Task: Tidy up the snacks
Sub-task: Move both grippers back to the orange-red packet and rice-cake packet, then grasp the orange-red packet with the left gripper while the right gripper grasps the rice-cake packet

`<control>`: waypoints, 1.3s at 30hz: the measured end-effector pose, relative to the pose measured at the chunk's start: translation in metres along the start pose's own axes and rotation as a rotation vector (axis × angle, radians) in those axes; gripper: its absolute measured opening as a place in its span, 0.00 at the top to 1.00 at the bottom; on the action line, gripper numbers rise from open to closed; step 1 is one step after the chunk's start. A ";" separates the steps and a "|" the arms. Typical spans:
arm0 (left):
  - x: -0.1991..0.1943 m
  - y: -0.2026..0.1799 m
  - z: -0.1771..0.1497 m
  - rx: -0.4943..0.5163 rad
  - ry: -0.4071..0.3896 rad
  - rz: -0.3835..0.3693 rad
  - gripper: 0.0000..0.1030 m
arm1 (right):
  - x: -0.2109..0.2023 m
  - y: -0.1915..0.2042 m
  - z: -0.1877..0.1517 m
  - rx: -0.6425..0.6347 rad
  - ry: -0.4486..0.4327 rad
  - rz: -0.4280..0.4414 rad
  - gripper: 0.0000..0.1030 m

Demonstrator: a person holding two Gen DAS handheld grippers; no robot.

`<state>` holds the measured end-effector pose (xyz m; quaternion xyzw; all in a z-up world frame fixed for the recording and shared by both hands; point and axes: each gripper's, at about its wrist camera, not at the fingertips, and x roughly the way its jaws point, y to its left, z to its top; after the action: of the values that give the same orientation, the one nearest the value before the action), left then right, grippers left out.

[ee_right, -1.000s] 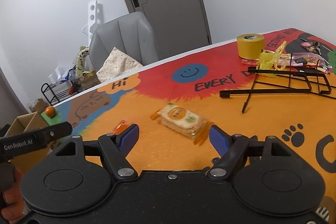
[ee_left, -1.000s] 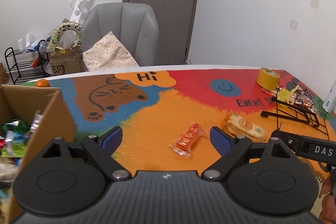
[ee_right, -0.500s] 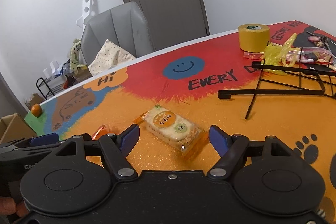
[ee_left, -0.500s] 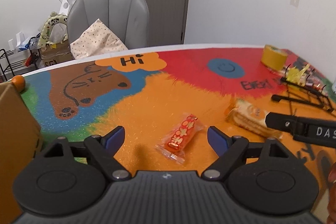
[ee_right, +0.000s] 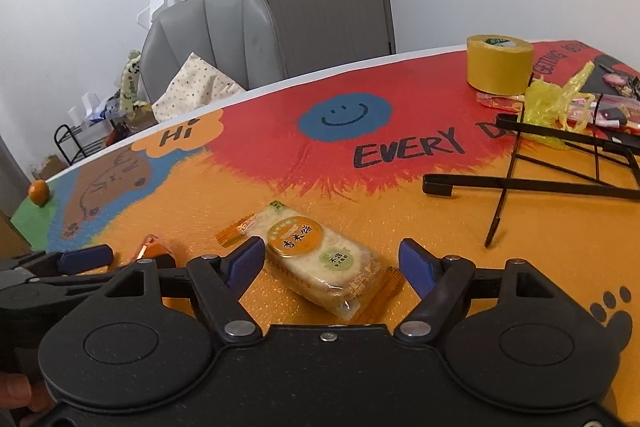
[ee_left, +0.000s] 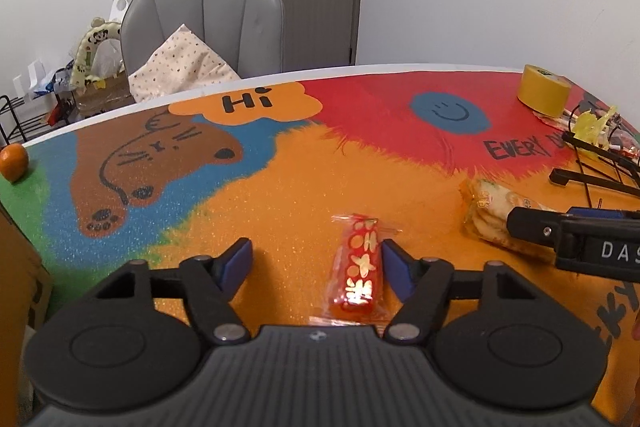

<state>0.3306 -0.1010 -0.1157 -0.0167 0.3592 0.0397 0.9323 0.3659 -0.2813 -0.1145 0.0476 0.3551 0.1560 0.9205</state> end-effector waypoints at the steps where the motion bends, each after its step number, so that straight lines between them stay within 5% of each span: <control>1: 0.000 0.000 0.000 0.001 -0.004 -0.001 0.41 | 0.001 0.001 0.000 -0.009 -0.001 -0.002 0.27; 4: -0.003 0.000 0.001 -0.002 -0.008 -0.008 0.59 | 0.001 0.007 0.000 -0.033 0.000 -0.010 0.29; 7: -0.006 0.004 0.000 -0.006 -0.003 -0.022 0.78 | 0.001 0.010 -0.003 -0.034 0.014 0.015 0.44; 10: -0.010 0.008 -0.002 -0.024 0.005 -0.034 0.80 | -0.002 0.017 -0.006 -0.047 0.024 0.031 0.61; 16: -0.025 0.012 -0.007 -0.033 0.005 -0.046 0.81 | -0.013 0.023 -0.013 -0.040 0.026 0.051 0.63; 22: -0.047 0.018 -0.009 -0.040 -0.025 -0.053 0.81 | -0.028 0.027 -0.017 -0.008 0.017 0.077 0.83; 28: -0.064 0.025 -0.015 -0.048 -0.040 -0.058 0.81 | -0.045 0.029 -0.025 0.005 0.014 0.096 0.92; 39: -0.077 0.034 -0.026 -0.063 -0.041 -0.068 0.81 | -0.070 0.040 -0.033 0.002 0.010 0.143 0.89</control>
<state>0.2538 -0.0734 -0.0833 -0.0573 0.3381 0.0198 0.9392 0.2852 -0.2664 -0.0865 0.0728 0.3557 0.2213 0.9051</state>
